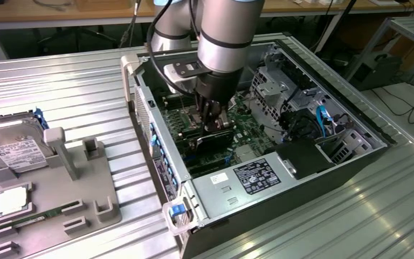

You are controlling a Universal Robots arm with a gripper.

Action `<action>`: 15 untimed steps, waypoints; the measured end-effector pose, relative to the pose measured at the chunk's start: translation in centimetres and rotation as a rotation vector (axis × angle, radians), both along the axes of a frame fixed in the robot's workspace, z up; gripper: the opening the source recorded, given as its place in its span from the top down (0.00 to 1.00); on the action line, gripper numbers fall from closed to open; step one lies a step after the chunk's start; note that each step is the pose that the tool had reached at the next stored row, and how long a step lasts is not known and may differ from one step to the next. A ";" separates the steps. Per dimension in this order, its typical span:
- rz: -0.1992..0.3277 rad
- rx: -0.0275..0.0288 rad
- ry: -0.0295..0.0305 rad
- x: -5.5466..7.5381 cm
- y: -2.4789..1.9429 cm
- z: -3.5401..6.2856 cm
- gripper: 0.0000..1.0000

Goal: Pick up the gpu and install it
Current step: 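Press down on the gpu until it lock into place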

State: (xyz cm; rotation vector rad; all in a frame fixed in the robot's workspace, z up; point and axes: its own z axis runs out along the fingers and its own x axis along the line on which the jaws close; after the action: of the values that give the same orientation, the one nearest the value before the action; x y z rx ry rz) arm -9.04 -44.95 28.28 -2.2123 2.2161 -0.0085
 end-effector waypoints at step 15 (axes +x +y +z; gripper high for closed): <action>0.001 -0.0001 0.0000 -2.2 0.00 -0.02 0.89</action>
State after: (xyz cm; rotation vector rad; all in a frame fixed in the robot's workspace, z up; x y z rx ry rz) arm -11.26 -44.95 28.25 -2.2137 2.2148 -0.0085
